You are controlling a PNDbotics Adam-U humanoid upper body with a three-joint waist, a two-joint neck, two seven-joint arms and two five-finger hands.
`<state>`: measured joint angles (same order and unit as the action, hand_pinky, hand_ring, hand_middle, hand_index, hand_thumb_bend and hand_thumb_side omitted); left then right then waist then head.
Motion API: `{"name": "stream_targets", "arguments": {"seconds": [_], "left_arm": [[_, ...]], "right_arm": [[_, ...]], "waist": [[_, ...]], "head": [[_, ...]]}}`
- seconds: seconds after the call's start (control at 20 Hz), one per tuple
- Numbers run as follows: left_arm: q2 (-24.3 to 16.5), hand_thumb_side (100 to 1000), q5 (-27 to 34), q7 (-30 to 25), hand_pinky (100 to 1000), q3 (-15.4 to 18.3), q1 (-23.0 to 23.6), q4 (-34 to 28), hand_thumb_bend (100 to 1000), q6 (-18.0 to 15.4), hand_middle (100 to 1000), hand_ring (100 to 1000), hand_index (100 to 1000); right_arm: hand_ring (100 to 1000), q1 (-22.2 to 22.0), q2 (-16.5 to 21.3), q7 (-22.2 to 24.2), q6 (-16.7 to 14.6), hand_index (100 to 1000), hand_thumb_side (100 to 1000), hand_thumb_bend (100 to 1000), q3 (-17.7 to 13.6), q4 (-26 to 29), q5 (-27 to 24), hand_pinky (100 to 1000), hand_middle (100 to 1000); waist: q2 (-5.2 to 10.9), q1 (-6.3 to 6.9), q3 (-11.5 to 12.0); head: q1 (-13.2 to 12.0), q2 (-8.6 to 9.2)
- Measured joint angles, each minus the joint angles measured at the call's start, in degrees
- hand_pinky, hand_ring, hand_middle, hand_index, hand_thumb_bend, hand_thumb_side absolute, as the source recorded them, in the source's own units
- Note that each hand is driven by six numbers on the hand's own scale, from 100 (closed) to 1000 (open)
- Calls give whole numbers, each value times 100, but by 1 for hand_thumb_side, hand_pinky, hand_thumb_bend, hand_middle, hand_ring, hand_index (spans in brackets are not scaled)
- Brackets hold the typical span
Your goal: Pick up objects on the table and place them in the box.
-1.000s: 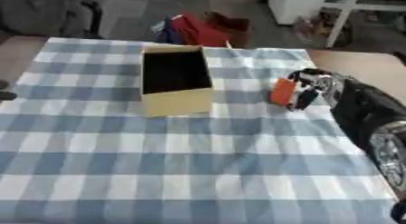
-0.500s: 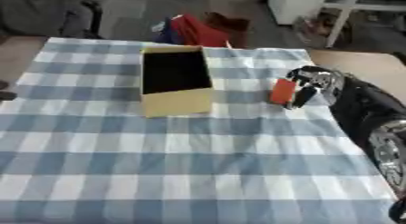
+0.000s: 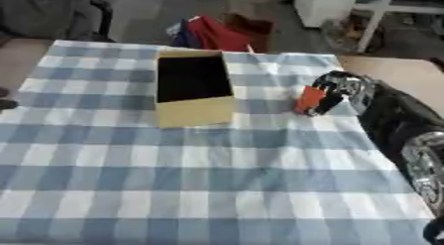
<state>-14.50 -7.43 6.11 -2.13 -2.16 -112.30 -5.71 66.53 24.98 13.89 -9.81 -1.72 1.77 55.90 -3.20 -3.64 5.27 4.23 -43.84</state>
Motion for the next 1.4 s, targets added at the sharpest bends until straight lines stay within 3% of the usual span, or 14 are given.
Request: {"name": "stream_targets", "arguments": {"seconds": [0.25,0.45,0.8,1.1,1.4], "left_arm": [[0,595,0,4,834,5,-17,12,100,-3,660,664,734],[0,594,0,5,834,14,-17,13,100,-4,660,664,734],[0,594,0,5,834,27,-17,13,100,-4,660,666,734],[0,593,0,5,834,27,-17,13,100,-4,660,667,733],[0,593,5,-2,834,25,-18,13,100,-1,660,668,733]], "right_arm": [[778,-2,0,-195,15,730,174,235,37,-42,-53,781,584],[760,-2,0,-379,11,709,159,186,39,-66,-64,771,551],[756,17,0,-573,13,711,159,193,-21,60,-61,771,547],[758,152,-37,-405,-11,713,171,198,-247,527,112,772,549],[765,358,-328,65,-186,718,190,196,-521,1313,604,773,562]], "waist": [[0,-2,6],[0,-2,3],[8,-3,6],[24,-2,46],[23,10,106]], "head": [[0,0],[0,0],[15,0],[49,0],[162,0]]}}
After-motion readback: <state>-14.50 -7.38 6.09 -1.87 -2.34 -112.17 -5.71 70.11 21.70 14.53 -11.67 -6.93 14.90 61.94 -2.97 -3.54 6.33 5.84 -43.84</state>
